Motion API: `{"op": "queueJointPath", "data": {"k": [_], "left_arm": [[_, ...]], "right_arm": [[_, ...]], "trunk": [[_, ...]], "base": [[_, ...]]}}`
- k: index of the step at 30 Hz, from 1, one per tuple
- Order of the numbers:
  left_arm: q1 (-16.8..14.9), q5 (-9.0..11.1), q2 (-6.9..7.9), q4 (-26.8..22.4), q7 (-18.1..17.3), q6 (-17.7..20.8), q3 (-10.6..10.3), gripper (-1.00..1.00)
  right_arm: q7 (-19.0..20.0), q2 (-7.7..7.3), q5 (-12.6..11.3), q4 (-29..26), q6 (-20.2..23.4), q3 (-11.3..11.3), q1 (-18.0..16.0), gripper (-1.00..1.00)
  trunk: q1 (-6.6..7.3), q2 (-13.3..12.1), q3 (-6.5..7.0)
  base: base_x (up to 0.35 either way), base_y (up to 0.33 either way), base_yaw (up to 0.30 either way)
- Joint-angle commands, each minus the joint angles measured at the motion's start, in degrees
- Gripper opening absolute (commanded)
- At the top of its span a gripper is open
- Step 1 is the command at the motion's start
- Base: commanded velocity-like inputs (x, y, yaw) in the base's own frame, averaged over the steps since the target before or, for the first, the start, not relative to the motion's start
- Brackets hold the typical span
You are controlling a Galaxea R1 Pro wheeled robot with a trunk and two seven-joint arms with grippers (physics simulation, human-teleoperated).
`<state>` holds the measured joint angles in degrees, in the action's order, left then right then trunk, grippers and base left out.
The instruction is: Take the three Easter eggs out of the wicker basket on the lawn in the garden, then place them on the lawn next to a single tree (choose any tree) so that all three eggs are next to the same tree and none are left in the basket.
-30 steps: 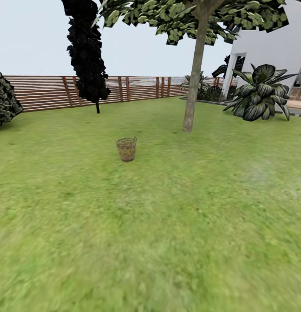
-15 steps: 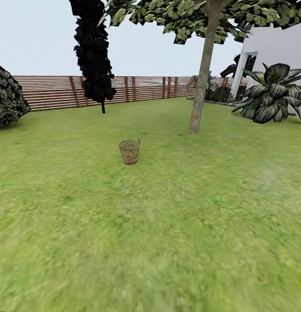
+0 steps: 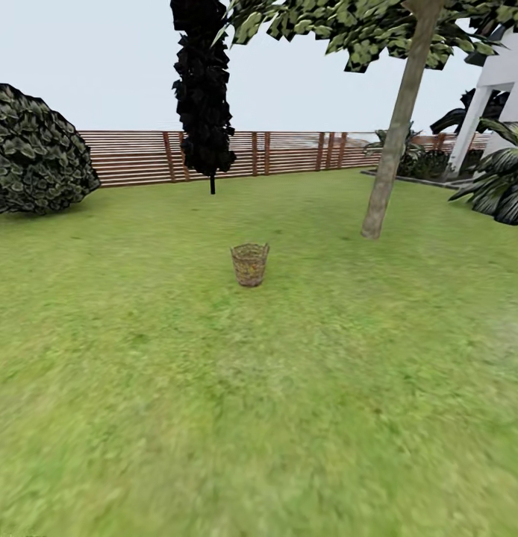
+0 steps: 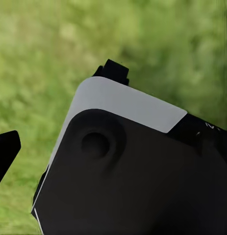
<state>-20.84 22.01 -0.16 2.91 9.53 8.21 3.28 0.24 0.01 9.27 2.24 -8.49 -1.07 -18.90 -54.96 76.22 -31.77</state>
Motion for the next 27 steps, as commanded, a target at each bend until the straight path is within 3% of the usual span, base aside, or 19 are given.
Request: {"op": "queueJointPath", "data": {"k": [1,17,27], "left_arm": [[-0.08,-0.04,-0.01,0.08,0.22,0.05,0.32,1.0],[-0.06,0.02,0.2,0.08,0.22,0.05,0.32,1.0],[-0.08,-0.03,0.25,0.11,0.22,0.05,0.32,1.0]], "right_arm": [[0.02,-0.01,0.2,0.22,-0.39,-0.07,-0.08,1.0],[0.02,-0.01,0.15,0.22,-0.39,-0.07,-0.08,1.0],[0.02,-0.11,0.25,0.22,-0.39,-0.03,-0.09,1.0]], "trunk": [[-0.03,0.03,-0.05],[-0.03,0.03,-0.05],[-0.03,0.03,-0.05]], "base": [[0.304,-0.189,0.293],[0.303,-0.185,0.289],[0.322,-0.025,0.04]]}}
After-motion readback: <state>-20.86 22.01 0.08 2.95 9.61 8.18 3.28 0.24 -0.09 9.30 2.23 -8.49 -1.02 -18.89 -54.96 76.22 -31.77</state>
